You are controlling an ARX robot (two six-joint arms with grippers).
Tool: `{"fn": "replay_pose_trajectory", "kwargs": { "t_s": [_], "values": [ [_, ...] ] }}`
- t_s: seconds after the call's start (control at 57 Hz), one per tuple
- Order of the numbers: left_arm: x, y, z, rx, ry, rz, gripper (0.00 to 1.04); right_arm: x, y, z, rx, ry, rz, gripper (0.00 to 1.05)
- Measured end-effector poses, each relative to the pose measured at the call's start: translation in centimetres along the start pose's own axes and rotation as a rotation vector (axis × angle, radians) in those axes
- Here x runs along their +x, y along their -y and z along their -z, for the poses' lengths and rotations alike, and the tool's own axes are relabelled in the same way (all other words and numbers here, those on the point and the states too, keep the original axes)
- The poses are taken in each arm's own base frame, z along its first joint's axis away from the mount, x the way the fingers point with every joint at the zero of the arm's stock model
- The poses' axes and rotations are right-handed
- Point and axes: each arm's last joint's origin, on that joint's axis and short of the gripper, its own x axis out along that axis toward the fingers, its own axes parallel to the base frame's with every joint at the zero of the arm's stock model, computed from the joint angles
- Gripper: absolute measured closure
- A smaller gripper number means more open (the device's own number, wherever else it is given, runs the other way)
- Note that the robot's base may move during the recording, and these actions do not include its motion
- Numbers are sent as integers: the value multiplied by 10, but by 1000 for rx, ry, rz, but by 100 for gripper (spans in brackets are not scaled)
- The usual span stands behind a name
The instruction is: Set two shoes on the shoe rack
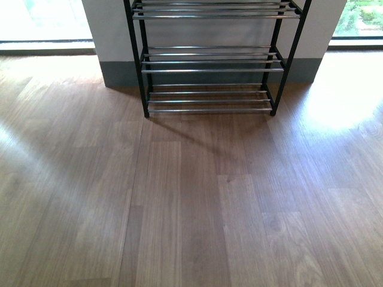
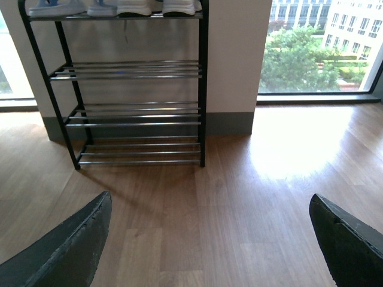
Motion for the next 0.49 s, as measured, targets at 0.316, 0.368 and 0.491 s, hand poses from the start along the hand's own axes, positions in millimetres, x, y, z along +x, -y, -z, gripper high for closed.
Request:
{"fn": "replay_pose_trajectory", "kwargs": {
  "t_s": [0.316, 0.368, 0.491],
  "values": [
    [0, 0, 0, 0, 0, 0, 9, 0, 0, 0, 0, -1, -1, 9],
    [0, 0, 0, 0, 0, 0, 9, 0, 0, 0, 0, -1, 0, 9],
    [0, 0, 0, 0, 0, 0, 9, 0, 0, 0, 0, -1, 0, 9]
  ]
}}
